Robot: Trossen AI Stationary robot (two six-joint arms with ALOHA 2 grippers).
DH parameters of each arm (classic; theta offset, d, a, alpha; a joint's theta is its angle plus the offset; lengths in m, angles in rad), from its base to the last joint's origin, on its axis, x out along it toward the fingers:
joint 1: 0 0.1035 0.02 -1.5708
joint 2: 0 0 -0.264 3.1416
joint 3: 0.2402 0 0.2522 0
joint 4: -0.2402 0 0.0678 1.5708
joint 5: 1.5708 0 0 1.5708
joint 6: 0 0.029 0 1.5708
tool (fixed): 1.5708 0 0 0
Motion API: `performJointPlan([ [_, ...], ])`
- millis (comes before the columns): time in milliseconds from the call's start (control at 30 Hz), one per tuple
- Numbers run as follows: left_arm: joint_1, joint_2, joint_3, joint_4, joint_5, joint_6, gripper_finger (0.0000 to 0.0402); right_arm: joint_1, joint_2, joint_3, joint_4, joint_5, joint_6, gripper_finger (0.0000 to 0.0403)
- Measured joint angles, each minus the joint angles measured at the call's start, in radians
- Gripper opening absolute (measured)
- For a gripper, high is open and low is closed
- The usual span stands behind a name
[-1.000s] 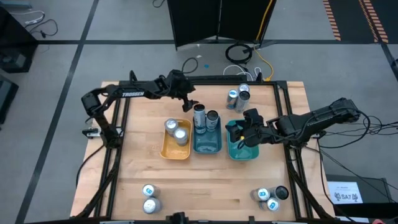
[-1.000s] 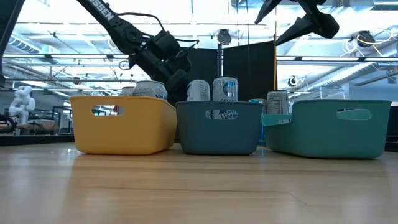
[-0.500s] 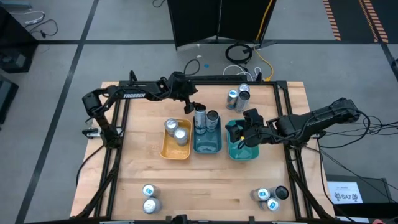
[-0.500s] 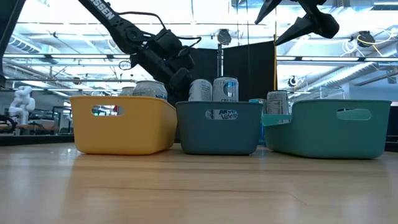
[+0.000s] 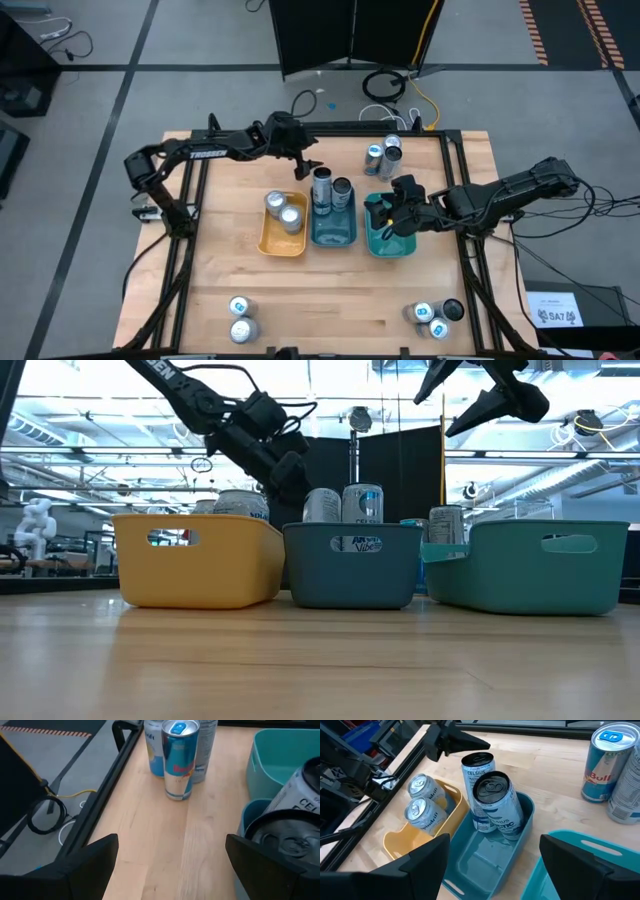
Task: Sort soda cans
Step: Adjust the white-blue soda can in the blue bin, then put the blue soda can into the green bin
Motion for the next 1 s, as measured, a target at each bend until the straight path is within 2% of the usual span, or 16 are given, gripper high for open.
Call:
performJointPlan([
  [1000, -0.079, -0.091, 0.0, -0.1, -0.002, 0.001, 0.0378, 0.0, 0.0, 0.0, 0.0, -0.005, 0.0, 0.0299],
])
